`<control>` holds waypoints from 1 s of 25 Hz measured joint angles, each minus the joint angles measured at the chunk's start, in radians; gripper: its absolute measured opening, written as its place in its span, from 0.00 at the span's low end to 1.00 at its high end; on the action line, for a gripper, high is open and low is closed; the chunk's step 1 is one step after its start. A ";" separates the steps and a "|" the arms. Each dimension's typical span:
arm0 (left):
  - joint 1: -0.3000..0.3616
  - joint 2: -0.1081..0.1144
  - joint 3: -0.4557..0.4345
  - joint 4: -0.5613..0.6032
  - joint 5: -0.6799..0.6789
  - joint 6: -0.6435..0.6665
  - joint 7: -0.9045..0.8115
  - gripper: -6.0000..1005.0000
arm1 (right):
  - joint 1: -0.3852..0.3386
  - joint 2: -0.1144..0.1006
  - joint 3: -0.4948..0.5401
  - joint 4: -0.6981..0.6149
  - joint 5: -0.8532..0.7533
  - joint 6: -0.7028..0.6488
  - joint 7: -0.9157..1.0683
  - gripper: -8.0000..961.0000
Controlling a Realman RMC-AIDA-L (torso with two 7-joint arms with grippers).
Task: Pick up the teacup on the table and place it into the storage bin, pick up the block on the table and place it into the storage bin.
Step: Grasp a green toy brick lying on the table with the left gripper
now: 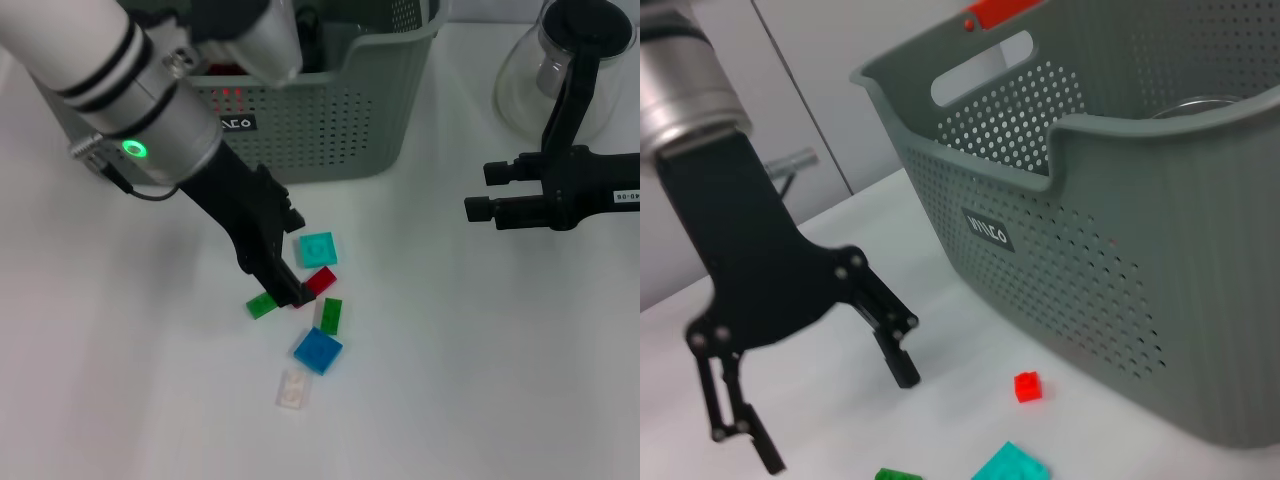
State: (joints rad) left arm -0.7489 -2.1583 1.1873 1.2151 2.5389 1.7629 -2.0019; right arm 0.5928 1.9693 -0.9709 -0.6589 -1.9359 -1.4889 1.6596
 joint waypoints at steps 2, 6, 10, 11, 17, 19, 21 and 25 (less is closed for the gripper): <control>-0.003 -0.004 0.026 -0.021 0.020 -0.026 0.002 0.94 | -0.001 0.000 0.000 0.001 0.000 0.000 0.000 0.78; 0.007 -0.006 0.087 -0.036 0.026 -0.072 0.005 0.94 | -0.002 0.000 0.000 0.009 0.000 0.000 -0.001 0.78; 0.021 -0.006 0.105 -0.038 0.046 -0.104 0.009 0.94 | -0.002 0.000 0.000 0.011 0.000 -0.002 -0.001 0.78; 0.025 -0.007 0.107 -0.039 0.057 -0.112 0.003 0.94 | -0.002 0.000 0.000 0.011 0.000 -0.002 -0.002 0.78; 0.055 -0.012 0.186 -0.038 0.140 -0.166 -0.167 0.94 | -0.004 -0.001 0.000 0.012 0.000 0.000 0.000 0.78; 0.065 -0.012 0.218 -0.028 0.158 -0.171 -0.241 0.94 | -0.003 -0.001 0.000 0.012 0.000 0.001 0.001 0.78; 0.070 -0.013 0.242 -0.020 0.166 -0.170 -0.300 0.94 | -0.001 0.001 0.000 0.012 0.000 0.003 0.001 0.78; 0.076 -0.014 0.302 -0.011 0.174 -0.172 -0.399 0.94 | 0.001 0.002 0.000 0.012 0.000 0.007 -0.001 0.78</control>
State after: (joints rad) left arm -0.6733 -2.1727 1.4893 1.2043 2.7128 1.5907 -2.4012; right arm 0.5941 1.9709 -0.9710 -0.6473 -1.9355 -1.4817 1.6582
